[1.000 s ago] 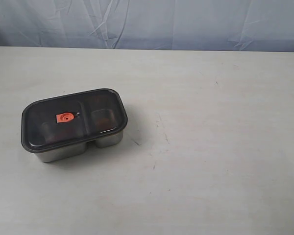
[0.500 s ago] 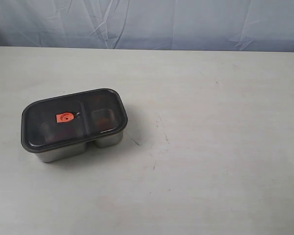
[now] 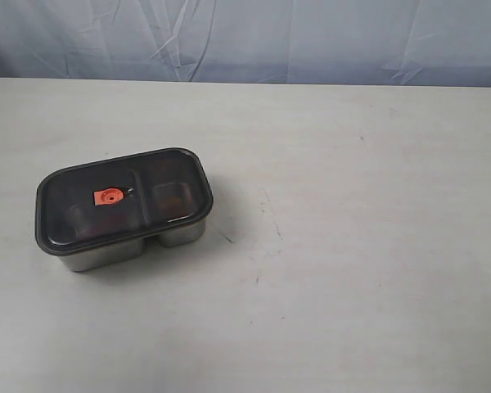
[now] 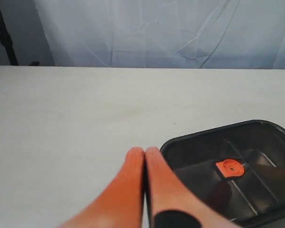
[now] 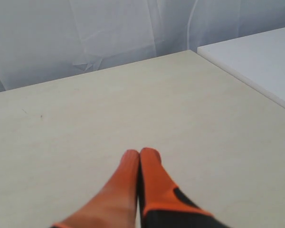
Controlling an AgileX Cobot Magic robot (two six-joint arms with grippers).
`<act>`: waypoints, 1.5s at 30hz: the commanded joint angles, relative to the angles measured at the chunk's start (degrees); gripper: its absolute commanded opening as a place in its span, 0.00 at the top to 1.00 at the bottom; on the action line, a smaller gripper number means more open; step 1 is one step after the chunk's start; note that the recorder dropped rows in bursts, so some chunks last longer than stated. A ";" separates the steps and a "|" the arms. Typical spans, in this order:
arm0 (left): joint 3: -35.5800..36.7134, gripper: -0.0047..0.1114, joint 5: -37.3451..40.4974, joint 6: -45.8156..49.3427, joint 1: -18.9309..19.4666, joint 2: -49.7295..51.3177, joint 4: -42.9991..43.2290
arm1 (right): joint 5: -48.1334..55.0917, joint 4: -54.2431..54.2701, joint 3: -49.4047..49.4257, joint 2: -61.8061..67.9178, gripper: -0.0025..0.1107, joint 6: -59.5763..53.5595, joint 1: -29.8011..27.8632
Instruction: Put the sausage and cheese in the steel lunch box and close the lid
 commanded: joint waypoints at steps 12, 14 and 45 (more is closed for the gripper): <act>17.03 0.96 -3.06 -6.63 0.04 -19.46 0.71 | -0.25 0.07 0.16 -0.31 0.98 -0.25 -0.30; 17.86 0.96 -0.73 -6.63 0.04 -22.15 -0.01 | -0.25 0.07 0.16 -0.31 0.98 -0.25 -0.30; 18.99 0.96 -6.68 -6.63 0.04 -23.37 -1.38 | -0.35 0.07 0.16 -0.31 0.98 -0.25 -0.30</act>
